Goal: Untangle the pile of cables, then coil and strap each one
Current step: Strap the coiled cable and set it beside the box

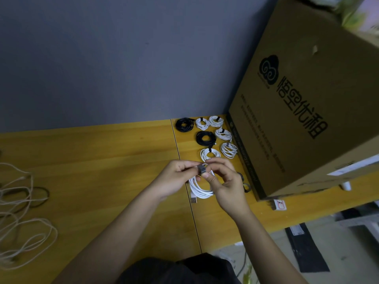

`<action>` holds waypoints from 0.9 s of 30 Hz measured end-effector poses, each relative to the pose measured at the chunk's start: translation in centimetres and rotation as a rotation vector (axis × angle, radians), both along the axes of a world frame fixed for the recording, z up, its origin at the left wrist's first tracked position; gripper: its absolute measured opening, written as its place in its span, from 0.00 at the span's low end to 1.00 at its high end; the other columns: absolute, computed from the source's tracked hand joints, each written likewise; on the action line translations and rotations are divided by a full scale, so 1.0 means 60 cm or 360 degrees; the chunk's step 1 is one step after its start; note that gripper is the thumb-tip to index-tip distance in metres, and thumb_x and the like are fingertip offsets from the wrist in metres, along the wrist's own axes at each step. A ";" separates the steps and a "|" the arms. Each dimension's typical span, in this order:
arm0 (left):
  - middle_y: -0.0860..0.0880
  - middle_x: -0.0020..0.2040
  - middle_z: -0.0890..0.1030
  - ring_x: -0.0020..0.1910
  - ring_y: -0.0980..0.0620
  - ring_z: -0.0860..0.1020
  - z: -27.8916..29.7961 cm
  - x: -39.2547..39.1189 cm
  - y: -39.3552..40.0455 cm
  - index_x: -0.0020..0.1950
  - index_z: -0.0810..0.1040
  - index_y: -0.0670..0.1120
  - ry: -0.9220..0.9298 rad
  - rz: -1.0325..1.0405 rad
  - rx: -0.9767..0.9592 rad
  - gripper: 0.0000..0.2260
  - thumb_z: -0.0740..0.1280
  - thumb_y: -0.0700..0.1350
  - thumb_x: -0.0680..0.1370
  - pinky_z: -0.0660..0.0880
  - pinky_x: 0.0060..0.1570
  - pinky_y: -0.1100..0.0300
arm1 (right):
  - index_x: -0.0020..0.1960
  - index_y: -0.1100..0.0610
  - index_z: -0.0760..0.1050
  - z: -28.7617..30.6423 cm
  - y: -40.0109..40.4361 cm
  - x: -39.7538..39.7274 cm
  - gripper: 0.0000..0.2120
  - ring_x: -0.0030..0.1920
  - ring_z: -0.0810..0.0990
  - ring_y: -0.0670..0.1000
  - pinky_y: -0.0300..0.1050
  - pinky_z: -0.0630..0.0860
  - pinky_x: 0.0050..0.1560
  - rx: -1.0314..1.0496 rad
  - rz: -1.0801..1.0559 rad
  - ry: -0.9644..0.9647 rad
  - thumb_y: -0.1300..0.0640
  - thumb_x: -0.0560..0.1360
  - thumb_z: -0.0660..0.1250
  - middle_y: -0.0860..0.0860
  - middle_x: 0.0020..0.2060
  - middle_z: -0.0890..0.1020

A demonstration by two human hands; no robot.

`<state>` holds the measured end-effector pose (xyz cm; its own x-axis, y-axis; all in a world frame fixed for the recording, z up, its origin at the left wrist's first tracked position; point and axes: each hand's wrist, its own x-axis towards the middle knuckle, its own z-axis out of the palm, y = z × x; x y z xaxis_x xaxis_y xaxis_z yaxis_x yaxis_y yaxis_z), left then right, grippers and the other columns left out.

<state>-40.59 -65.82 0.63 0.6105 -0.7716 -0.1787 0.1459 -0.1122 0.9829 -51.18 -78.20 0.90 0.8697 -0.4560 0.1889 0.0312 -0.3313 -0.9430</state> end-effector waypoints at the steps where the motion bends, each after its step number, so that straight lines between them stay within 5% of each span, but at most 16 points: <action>1: 0.56 0.34 0.82 0.37 0.62 0.79 -0.002 -0.001 -0.003 0.53 0.82 0.50 0.0023 0.0024 0.0012 0.11 0.63 0.38 0.80 0.73 0.41 0.71 | 0.41 0.52 0.78 -0.001 -0.001 0.000 0.08 0.56 0.77 0.45 0.34 0.71 0.56 0.0039 -0.0005 0.0010 0.65 0.73 0.70 0.50 0.52 0.78; 5: 0.54 0.37 0.84 0.37 0.61 0.80 -0.014 -0.008 -0.012 0.58 0.81 0.44 0.0136 0.0184 0.0033 0.10 0.63 0.37 0.79 0.74 0.39 0.70 | 0.41 0.53 0.78 -0.004 -0.004 -0.001 0.09 0.54 0.77 0.42 0.30 0.71 0.52 0.0113 -0.0001 0.0054 0.67 0.73 0.70 0.52 0.52 0.78; 14: 0.53 0.39 0.84 0.38 0.59 0.79 -0.015 -0.021 -0.020 0.47 0.83 0.53 0.0209 0.0103 -0.0017 0.10 0.65 0.39 0.79 0.75 0.39 0.69 | 0.43 0.54 0.80 -0.017 -0.010 -0.021 0.06 0.56 0.76 0.45 0.34 0.70 0.57 -0.0038 0.0064 -0.0017 0.65 0.73 0.70 0.50 0.52 0.76; 19: 0.53 0.39 0.84 0.37 0.58 0.79 -0.013 -0.018 -0.021 0.43 0.84 0.55 0.0131 0.0027 -0.0015 0.15 0.63 0.37 0.79 0.75 0.42 0.66 | 0.44 0.54 0.79 -0.024 -0.008 -0.021 0.03 0.57 0.74 0.45 0.34 0.67 0.57 -0.0532 -0.0013 -0.0097 0.57 0.76 0.67 0.44 0.51 0.80; 27: 0.51 0.48 0.84 0.45 0.58 0.81 -0.008 -0.002 -0.010 0.60 0.78 0.44 0.0259 -0.0240 0.0002 0.12 0.59 0.35 0.81 0.76 0.49 0.64 | 0.55 0.54 0.77 -0.029 -0.021 -0.030 0.08 0.58 0.74 0.42 0.31 0.69 0.55 -0.0823 0.0035 -0.0135 0.57 0.79 0.60 0.44 0.52 0.79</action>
<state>-40.69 -66.41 0.15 0.4513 -0.8518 -0.2662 0.2839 -0.1458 0.9477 -53.01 -79.47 -0.82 0.8499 -0.2661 0.4547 0.1127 -0.7514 -0.6502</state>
